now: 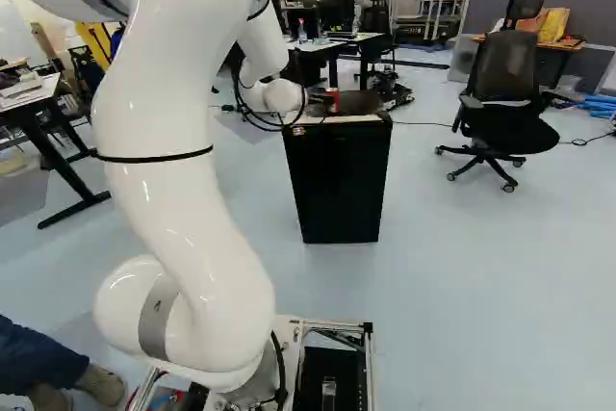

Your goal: Grab a drink from the fridge

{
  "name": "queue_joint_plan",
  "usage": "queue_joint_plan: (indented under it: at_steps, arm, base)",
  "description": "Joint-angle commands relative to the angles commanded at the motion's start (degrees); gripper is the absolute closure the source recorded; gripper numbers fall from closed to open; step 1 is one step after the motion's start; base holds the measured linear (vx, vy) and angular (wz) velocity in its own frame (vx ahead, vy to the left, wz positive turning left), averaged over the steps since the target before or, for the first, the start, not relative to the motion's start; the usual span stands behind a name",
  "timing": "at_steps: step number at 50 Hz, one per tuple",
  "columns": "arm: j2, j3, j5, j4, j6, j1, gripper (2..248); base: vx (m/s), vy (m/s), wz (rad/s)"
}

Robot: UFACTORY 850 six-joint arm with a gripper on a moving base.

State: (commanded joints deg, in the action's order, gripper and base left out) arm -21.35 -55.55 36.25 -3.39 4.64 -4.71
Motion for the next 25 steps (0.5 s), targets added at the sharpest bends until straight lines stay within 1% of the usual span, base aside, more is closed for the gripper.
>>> queue_joint_plan:
  at_steps: [11, 25]
  arm:
    - [-1.30, -0.10, 4.72, 0.42, 0.00, -0.38, 3]
    - [-3.72, -1.20, 6.17, 1.46, 0.00, -0.84, 3]
  base:
    - [0.000, 0.000, 0.000]
    - [0.000, 0.000, 0.000]
